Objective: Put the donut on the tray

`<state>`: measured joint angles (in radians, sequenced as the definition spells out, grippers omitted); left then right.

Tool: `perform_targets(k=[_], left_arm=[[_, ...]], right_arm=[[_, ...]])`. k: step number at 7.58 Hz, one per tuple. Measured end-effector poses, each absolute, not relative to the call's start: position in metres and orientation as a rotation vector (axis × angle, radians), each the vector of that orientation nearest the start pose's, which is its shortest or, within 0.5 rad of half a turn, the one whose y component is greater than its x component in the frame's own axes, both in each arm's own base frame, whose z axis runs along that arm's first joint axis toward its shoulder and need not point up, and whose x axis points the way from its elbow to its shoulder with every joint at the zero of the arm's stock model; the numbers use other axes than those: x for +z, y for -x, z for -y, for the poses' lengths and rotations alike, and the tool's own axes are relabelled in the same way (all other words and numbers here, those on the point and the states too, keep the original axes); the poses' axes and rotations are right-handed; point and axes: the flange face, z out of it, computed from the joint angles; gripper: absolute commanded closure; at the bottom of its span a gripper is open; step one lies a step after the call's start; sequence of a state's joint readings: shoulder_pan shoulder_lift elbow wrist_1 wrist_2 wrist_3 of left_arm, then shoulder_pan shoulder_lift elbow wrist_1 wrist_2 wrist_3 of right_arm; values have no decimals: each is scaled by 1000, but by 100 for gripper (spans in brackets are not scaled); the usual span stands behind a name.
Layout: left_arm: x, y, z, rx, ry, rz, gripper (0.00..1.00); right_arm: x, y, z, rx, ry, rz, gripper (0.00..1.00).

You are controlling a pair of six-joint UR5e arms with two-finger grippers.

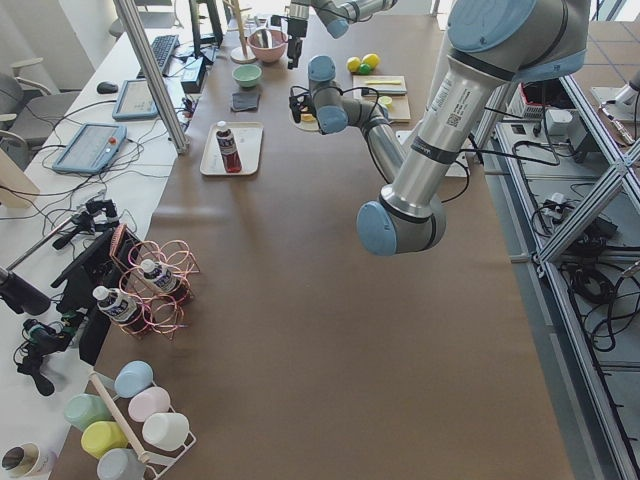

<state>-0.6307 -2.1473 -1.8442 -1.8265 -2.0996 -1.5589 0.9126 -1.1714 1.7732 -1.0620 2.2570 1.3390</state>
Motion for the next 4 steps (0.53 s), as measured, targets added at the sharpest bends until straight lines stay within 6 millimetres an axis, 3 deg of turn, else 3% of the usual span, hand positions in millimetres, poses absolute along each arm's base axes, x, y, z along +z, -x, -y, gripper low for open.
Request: perform_targets(k=[2, 4], left_arm=[[155, -451, 435, -289, 95, -1160, 100], [156, -462, 432, -310, 62, -1143, 100]], right_arm=[[261, 353, 496, 259, 49, 1242, 0], [258, 373, 483, 273, 108, 1235, 2]])
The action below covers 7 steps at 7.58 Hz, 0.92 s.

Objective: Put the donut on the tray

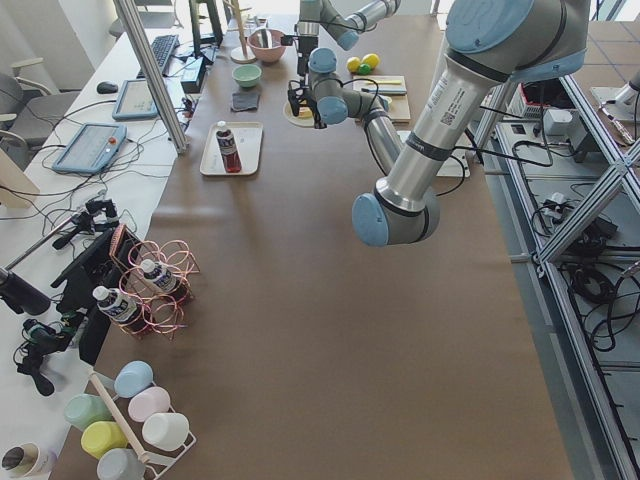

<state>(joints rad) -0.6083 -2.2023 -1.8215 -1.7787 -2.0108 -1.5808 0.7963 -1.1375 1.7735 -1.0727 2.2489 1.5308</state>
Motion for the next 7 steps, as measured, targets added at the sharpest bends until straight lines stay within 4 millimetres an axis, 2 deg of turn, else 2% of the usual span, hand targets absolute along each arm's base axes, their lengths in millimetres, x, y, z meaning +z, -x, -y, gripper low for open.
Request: perform_targets(k=[2, 4, 5, 7], left_arm=[[159, -475, 423, -319, 25, -1128, 100], [160, -478, 422, -328, 5, -1123, 100], [159, -479, 421, -330, 3, -1122, 100], [159, -482, 418, -340, 14, -1122, 100]], right_arm=[[257, 383, 478, 280, 149, 1204, 6], [250, 396, 473, 272, 180, 1178, 8], [246, 401, 473, 274, 193, 1162, 23], [243, 406, 471, 272, 201, 1146, 46]])
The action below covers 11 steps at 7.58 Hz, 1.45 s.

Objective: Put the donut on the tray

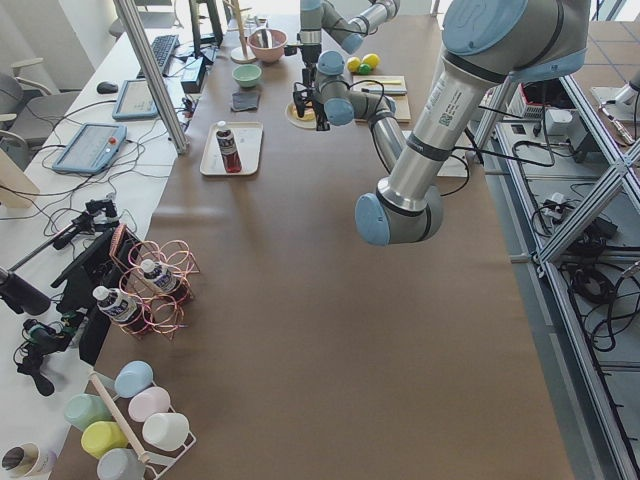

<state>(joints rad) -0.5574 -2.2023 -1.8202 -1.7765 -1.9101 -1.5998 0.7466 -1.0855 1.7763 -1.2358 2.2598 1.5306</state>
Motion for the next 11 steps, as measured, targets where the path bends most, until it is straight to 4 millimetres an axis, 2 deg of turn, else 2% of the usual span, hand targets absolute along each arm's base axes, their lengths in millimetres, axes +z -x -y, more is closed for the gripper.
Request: perform_targets(k=[1, 3, 5, 6, 9, 10, 11], left_arm=[[158, -482, 418, -343, 16, -1122, 100], [157, -484, 416, -353, 15, -1124, 100], [158, -486, 415, -355, 16, -1121, 100], [159, -486, 414, -355, 17, -1120, 100], [159, -485, 414, -356, 17, -1121, 100], [157, -485, 414, -355, 16, -1124, 2], [155, -484, 413, -354, 15, -1128, 2]], right_arm=[[244, 408, 470, 272, 204, 1140, 57], [243, 409, 469, 271, 203, 1138, 68], [242, 409, 467, 269, 199, 1140, 90], [241, 409, 466, 268, 197, 1141, 96], [241, 415, 460, 264, 187, 1136, 100], [240, 416, 459, 264, 180, 1137, 100], [239, 414, 459, 265, 177, 1140, 100]])
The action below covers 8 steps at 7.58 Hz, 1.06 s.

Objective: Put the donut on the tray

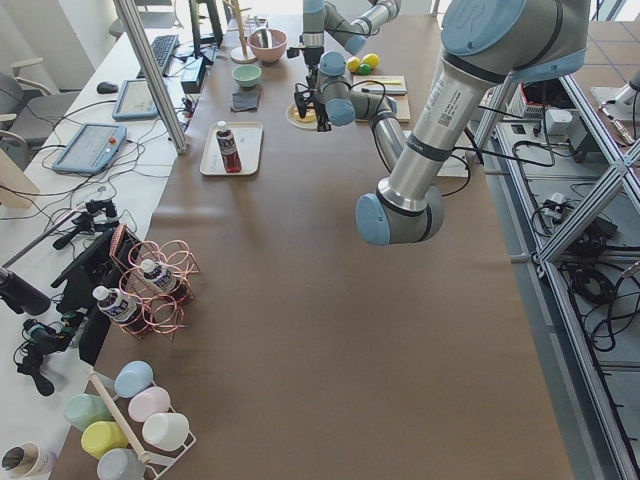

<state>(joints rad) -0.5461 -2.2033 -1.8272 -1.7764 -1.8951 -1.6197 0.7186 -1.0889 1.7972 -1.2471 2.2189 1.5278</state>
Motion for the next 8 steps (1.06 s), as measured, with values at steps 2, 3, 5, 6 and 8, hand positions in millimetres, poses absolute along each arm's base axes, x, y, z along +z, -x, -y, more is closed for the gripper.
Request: perform_targets(k=[2, 3, 5, 6, 8], left_arm=[[156, -484, 413, -354, 15, -1128, 2], [157, -484, 413, -355, 15, -1126, 2], [158, -484, 413, -354, 14, -1125, 2], [157, -483, 414, -353, 14, -1127, 2], [153, -475, 421, -363, 9, -1136, 2]], right_arm=[[237, 408, 462, 269, 173, 1147, 100], [235, 404, 463, 269, 172, 1152, 100], [234, 398, 466, 273, 171, 1158, 100], [235, 397, 467, 278, 170, 1155, 100], [242, 401, 466, 282, 166, 1142, 100]])
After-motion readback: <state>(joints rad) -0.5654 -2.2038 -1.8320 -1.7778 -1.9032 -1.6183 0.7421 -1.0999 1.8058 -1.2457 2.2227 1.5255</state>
